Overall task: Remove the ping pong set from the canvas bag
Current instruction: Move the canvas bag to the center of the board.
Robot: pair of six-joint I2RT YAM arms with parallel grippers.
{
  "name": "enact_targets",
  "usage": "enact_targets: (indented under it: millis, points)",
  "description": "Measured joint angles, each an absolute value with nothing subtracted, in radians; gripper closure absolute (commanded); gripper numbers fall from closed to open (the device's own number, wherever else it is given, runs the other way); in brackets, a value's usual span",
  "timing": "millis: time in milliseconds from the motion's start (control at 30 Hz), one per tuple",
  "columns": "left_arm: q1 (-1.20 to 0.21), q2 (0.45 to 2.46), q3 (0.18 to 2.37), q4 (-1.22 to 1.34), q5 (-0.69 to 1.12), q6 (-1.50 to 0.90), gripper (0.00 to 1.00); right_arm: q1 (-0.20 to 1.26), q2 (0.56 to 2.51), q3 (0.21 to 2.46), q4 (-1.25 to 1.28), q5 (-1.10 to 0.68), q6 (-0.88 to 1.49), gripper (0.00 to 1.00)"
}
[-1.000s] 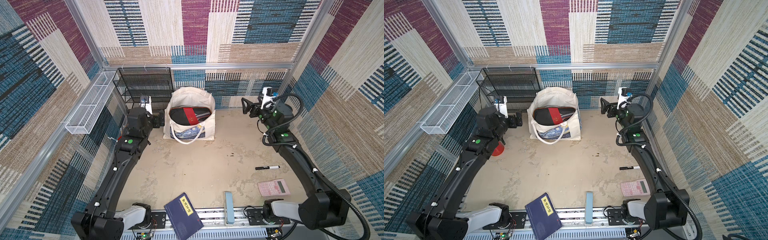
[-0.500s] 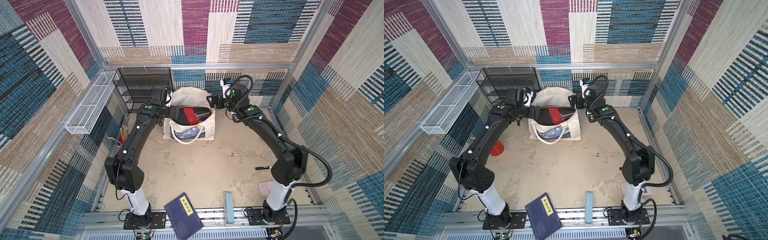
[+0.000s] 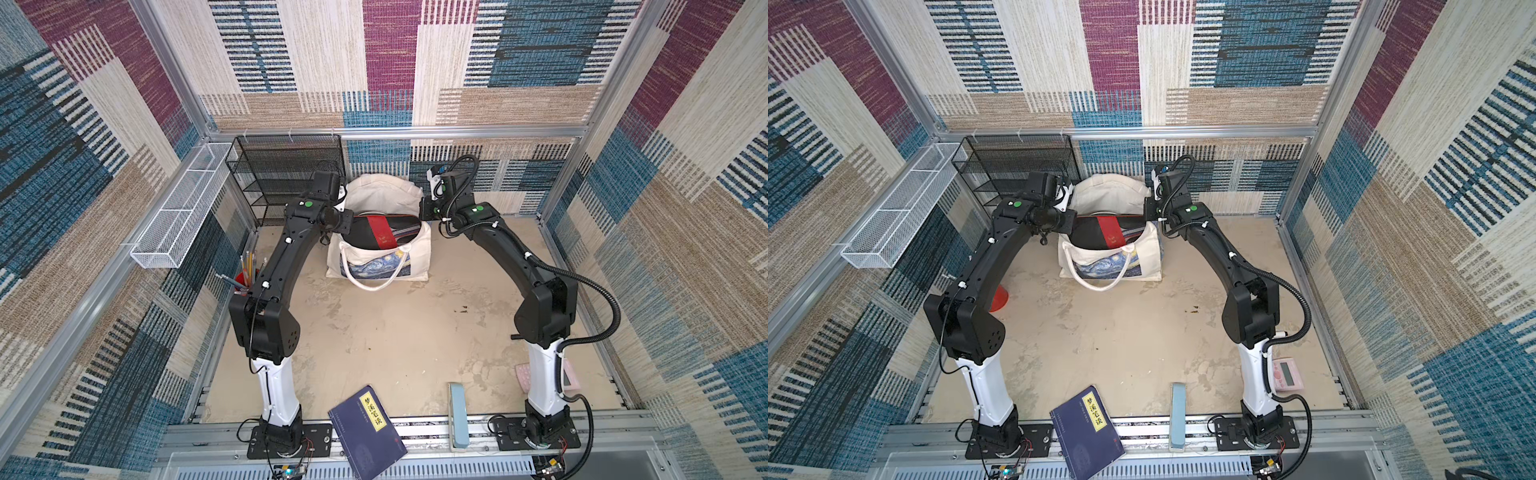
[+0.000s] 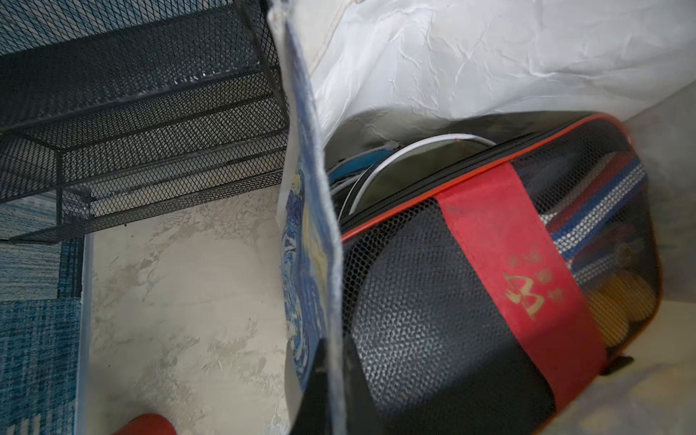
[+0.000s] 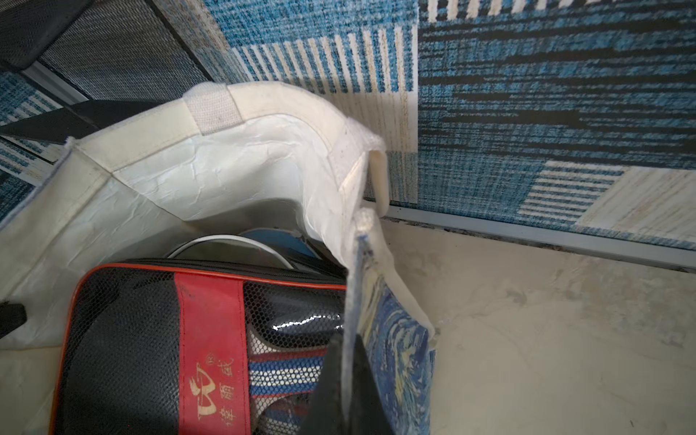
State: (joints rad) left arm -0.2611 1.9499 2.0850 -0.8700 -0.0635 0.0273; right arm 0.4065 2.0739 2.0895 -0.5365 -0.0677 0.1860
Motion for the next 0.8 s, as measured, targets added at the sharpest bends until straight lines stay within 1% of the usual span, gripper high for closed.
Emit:
enact_targets:
  millis: [100, 233, 367, 500, 700, 800]
  points:
    - [-0.261, 1.920, 2.077, -0.887, -0.046, 0.027, 1.00, 0.406, 2.050, 2.090, -0.575, -0.058, 0.162, 1.00]
    - [-0.263, 1.831, 2.024, -0.921, -0.022, 0.025, 1.00, 0.406, 1.994, 2.080, -0.637, -0.042, 0.124, 1.00]
    - [-0.286, 1.723, 1.933, -0.957, 0.007, 0.022, 1.00, 0.406, 1.888, 1.989, -0.692, -0.041, 0.100, 1.00]
    - [-0.336, 1.605, 1.774, -0.954, 0.010, 0.022, 1.00, 0.408, 1.745, 1.810, -0.694, -0.045, 0.104, 1.00]
    - [-0.376, 1.419, 1.521, -0.846, 0.004, -0.006, 1.00, 0.411, 1.479, 1.449, -0.556, -0.052, 0.156, 1.00]
    - [-0.384, 1.355, 1.439, -0.801, 0.006, -0.028, 1.00, 0.411, 1.375, 1.309, -0.485, -0.053, 0.183, 1.00]
